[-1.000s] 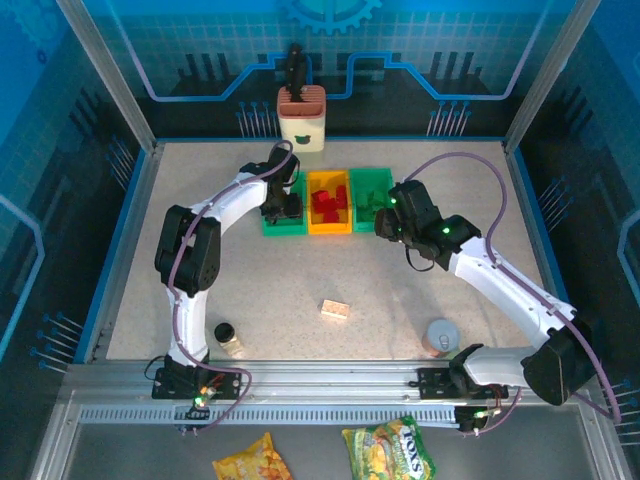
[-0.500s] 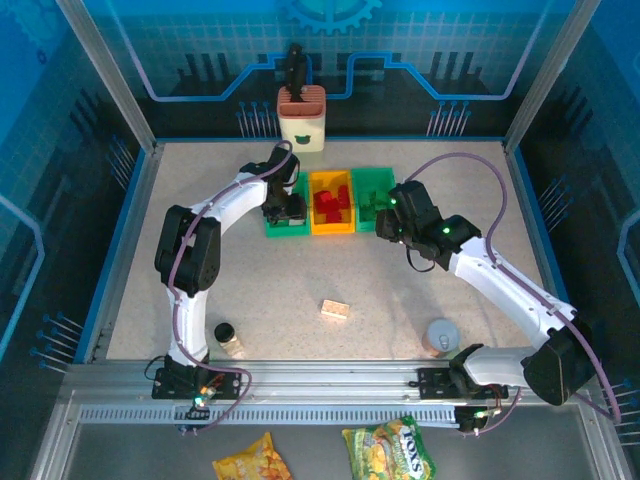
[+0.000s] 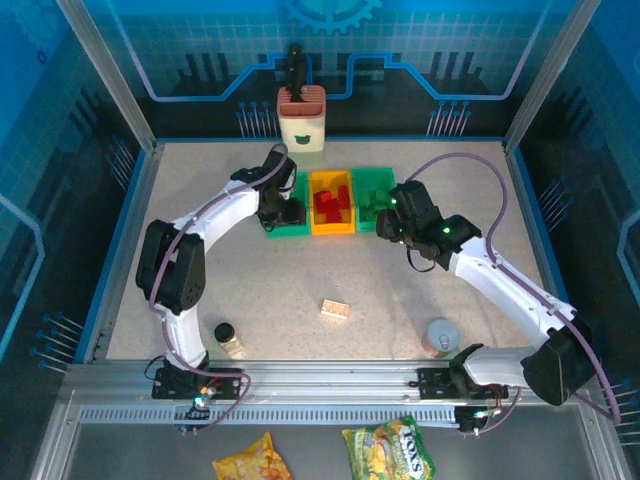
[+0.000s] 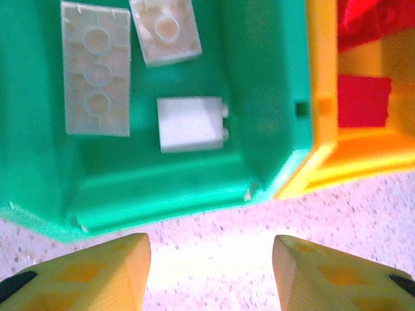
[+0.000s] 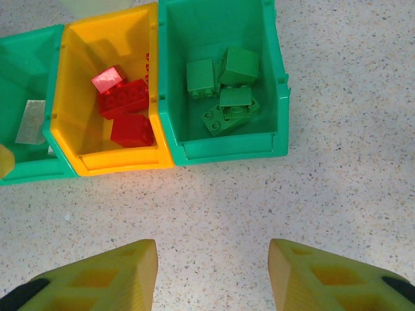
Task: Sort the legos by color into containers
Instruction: Place the lego in the container.
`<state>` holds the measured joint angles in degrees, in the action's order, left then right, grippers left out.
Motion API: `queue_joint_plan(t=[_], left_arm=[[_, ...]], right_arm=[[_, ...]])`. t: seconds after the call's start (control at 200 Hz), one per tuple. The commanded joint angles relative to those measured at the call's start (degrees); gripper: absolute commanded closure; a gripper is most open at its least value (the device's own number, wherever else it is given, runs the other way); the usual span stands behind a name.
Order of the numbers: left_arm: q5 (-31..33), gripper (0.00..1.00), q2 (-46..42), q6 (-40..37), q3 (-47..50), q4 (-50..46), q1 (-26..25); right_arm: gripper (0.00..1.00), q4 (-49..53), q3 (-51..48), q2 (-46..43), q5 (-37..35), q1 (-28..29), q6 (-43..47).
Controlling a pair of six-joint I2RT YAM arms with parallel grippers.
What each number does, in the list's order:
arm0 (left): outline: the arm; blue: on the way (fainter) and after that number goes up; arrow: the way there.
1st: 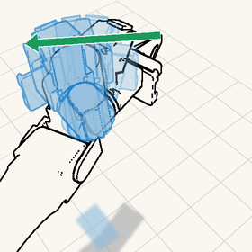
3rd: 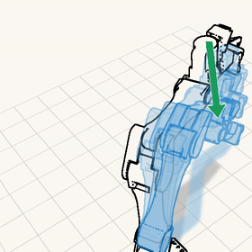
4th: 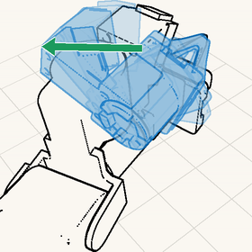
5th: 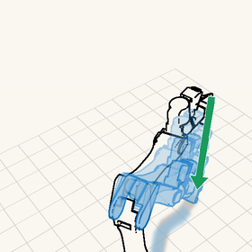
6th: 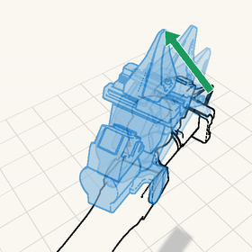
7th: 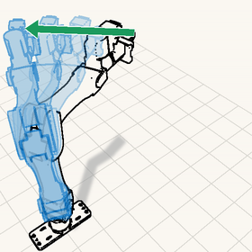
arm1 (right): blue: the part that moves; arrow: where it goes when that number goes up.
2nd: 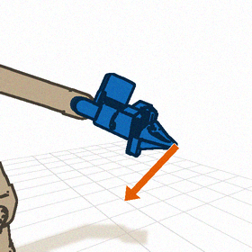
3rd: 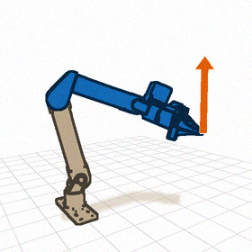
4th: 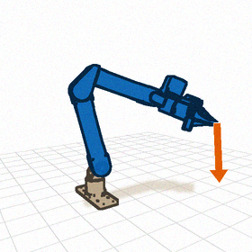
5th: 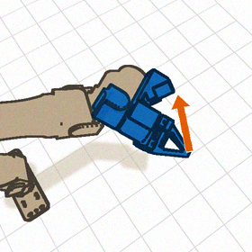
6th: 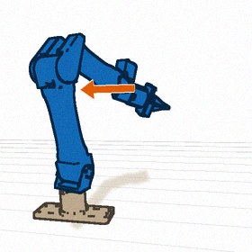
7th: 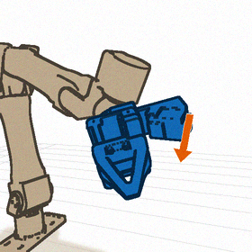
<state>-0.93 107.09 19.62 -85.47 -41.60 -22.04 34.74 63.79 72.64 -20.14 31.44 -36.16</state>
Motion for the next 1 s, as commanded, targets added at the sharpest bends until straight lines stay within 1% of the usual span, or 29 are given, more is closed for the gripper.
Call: queue_joint_plan(t=[0.0, 0.31, 0.445, 0.545, 0.75, 0.996], left_arm=[[-0.3, 0.46, -4.5, 1.4, 3.2, -2.1, -2.2], [2.5, 0.45, -12.7, 7.7, 9.9, -3.6, -9.9], [4.4, 0.43, -14.7, 11.2, 12.4, -3.9, -14.7], [6.4, 0.39, -15.0, 14.4, 13.4, -4.4, -18.5], [9.3, 0.33, -14.7, 20.8, 15.0, -4.3, -25.9], [12.4, 0.30, -11.6, 26.2, 14.5, -6.2, -32.9]], right_arm=[[0.50, 0.9, 0.3, 0.1, -0.1, -0.6, -0.1], [0.50, 1.4, 0.2, -0.4, -1.1, -0.7, 1.4], [0.50, 0.9, -0.2, -1.5, -1.0, -1.1, 2.5], [0.50, 0.5, -0.5, -2.4, -0.1, -2.0, 3.4], [0.50, -0.7, -2.1, -5.4, 1.9, -4.3, 5.1], [0.50, -1.6, -4.4, -9.0, 4.9, -7.4, 6.4]])
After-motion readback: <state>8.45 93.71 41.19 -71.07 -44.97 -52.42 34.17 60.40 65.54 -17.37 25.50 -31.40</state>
